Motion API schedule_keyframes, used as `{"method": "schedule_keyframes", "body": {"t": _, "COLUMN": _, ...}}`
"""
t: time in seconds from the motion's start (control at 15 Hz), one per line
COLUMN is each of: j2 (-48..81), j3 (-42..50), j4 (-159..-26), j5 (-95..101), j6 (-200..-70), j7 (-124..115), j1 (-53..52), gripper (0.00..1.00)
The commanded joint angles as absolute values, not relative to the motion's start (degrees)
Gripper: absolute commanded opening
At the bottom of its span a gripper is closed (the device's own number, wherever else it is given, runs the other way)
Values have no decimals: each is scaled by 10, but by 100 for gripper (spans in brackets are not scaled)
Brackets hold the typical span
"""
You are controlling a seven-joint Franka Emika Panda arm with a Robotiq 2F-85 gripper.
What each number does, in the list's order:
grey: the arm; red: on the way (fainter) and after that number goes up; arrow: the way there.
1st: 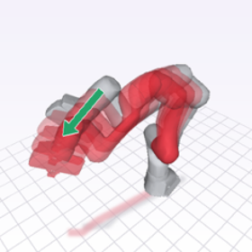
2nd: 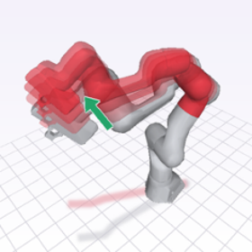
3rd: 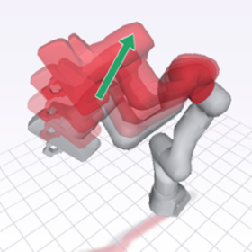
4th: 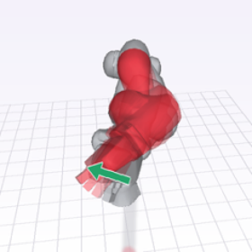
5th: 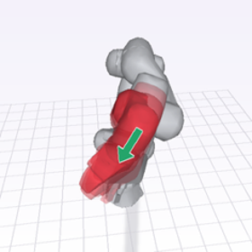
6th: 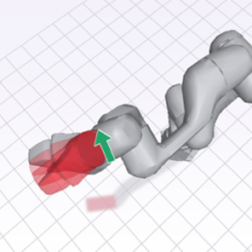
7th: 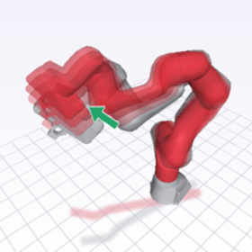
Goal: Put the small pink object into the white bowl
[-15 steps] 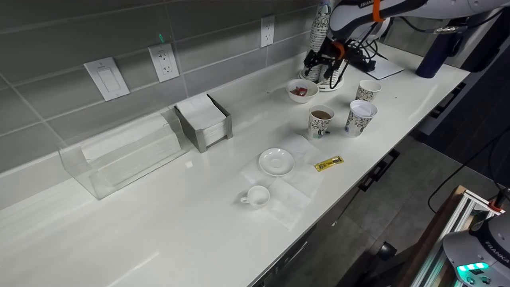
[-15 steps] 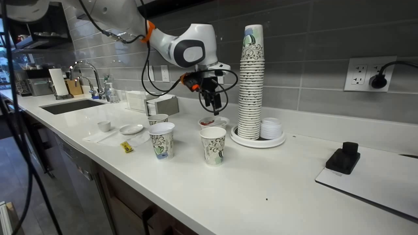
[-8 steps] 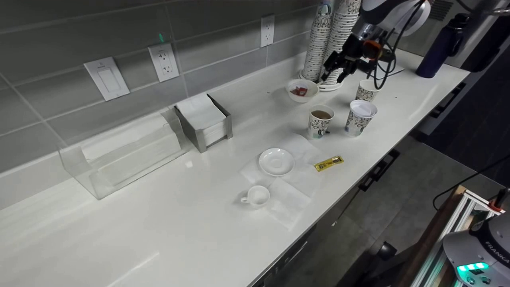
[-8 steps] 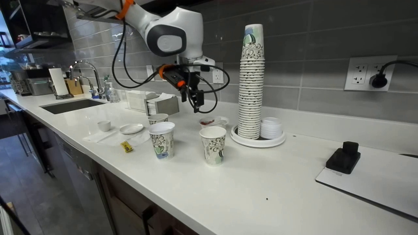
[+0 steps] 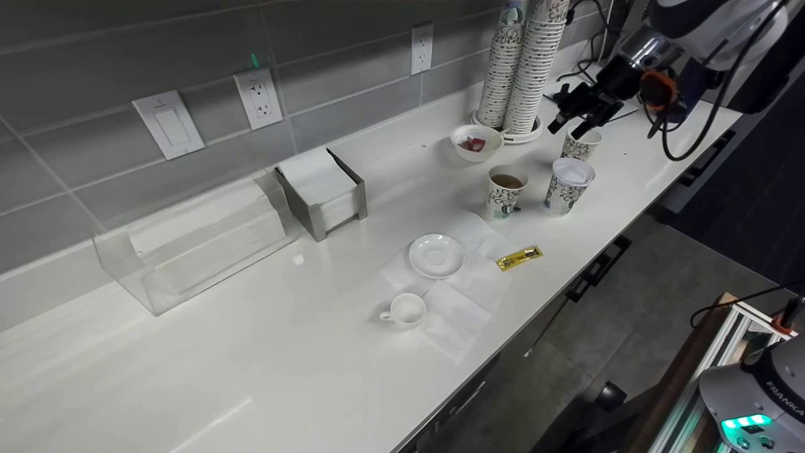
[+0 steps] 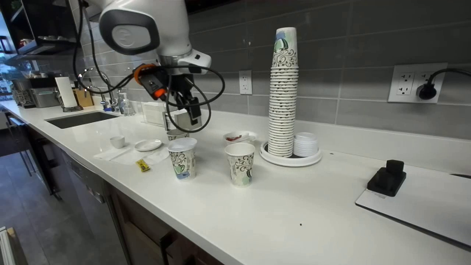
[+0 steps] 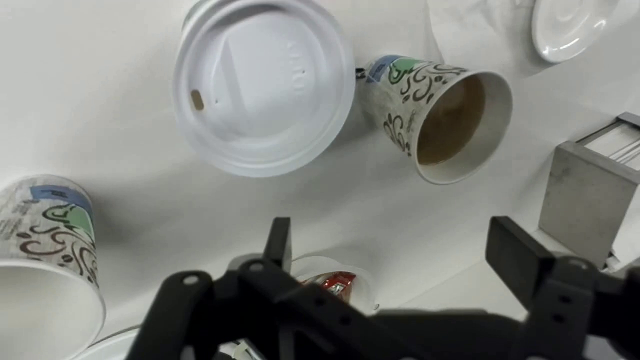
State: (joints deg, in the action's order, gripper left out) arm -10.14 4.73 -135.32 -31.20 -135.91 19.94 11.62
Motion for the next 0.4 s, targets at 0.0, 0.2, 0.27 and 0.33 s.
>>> {"method": "schedule_keyframes", "body": {"t": 0.0, "j2": -246, "j3": 69, "j4": -1498, "j5": -362, "j6": -1450, "j7": 199, "j1": 76, "gripper": 100}}
{"method": "schedule_keyframes", "body": {"t": 0.2, "j2": -341, "j3": 64, "j4": -1588, "j5": -424, "j6": -1528, "j7": 211, "j1": 66, "gripper": 100}}
{"method": "schedule_keyframes", "body": {"t": 0.27, "j2": -259, "j3": 91, "j4": -1516, "j5": -364, "j6": -1493, "j7": 186, "j1": 46, "gripper": 100}}
{"method": "schedule_keyframes", "body": {"t": 0.33, "j2": -288, "j3": 91, "j4": -1544, "j5": -374, "j6": -1511, "j7": 185, "j1": 44, "gripper": 100}}
